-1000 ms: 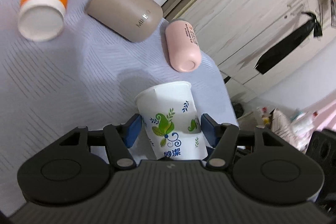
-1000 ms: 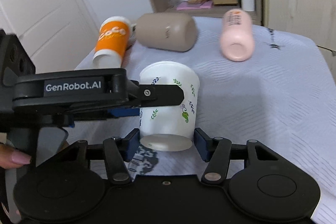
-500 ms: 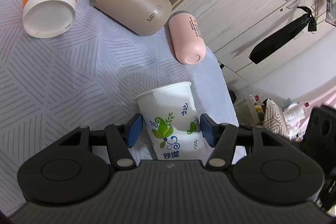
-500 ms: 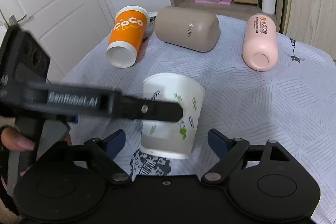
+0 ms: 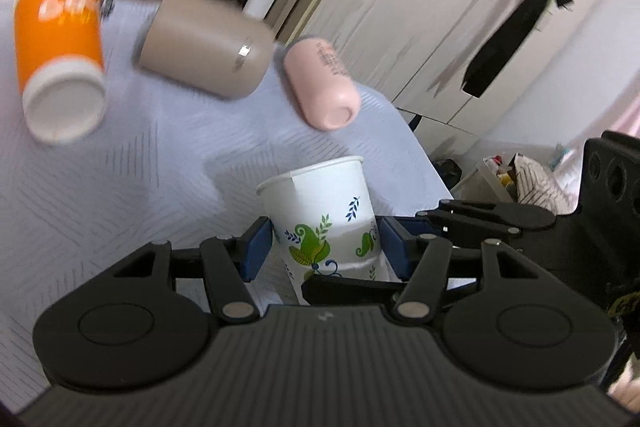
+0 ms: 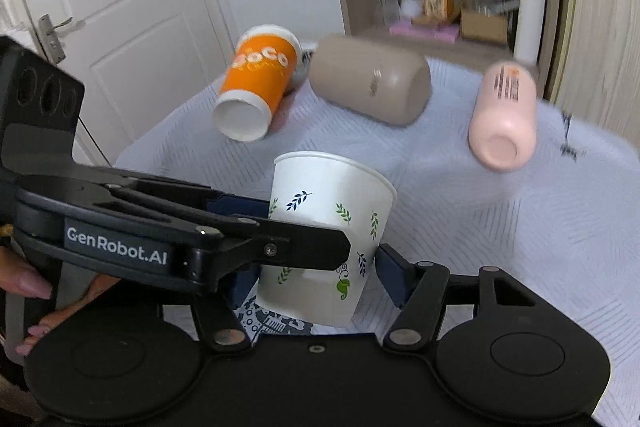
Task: Flip cup upright
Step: 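Lower the upright white cup onto the table with the right gripper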
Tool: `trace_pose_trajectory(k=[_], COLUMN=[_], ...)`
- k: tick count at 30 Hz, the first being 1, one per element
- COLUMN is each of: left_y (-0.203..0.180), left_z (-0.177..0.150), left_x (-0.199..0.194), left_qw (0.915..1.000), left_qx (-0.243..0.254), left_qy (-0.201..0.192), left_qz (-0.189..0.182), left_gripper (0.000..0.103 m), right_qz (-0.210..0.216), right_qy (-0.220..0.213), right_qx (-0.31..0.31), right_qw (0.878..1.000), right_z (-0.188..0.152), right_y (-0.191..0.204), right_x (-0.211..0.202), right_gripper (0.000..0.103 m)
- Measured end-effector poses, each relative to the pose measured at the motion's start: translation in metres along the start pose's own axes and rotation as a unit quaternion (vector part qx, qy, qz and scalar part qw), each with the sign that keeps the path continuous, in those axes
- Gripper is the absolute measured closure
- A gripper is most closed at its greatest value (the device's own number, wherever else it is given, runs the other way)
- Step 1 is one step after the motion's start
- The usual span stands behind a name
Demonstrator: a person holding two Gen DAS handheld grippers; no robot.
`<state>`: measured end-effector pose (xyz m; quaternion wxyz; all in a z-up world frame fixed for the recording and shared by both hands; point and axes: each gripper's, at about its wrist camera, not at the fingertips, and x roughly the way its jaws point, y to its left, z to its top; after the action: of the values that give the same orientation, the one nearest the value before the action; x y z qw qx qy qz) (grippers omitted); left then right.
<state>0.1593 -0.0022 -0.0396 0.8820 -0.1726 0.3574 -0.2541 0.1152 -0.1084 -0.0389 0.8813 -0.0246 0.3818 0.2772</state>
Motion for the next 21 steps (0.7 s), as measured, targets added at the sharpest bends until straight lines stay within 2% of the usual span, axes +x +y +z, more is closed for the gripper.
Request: trace_pose_trajectory(k=[5,14,16,19,21], left_y=[-0.014,-0.027,-0.025,-0.021,-0.016], left_z=[0.002,0.007,0.009,0.015,0.017], left_x=[-0.01,-0.014,-0.016,-0.018,-0.017], left_qw=[0.9976,0.9876,0.9853,0.9822,0.9809], left_qx=[0.059,0.13,0.139,0.149,0.151], left_qy=[-0.03,-0.075,-0.084,-0.096,-0.098], left_qz=[0.021,0.046,0.051,0.064,0.073], left_gripper=[0.045,0.046,0.046,0.046,0.046], right_qz=[-0.037,-0.086,-0.093,-0.107,-0.107], right_qy=[-0.067,-0.104,-0.121,-0.155,-0.163], right_qx=[-0.066,-0.126,-0.144,-0.189,-0.209], right_qw=[0.995,0.983,0.978,0.964,0.958], right_z=[-0.014,-0.006,-0.004,-0.006,-0.004], right_y=[0.017,0.019,0.021,0.029,0.031], right_x=[-0.002,0.015,0.018,0.02,0.025], right_gripper=[0.035,0.036,0.036,0.036,0.036])
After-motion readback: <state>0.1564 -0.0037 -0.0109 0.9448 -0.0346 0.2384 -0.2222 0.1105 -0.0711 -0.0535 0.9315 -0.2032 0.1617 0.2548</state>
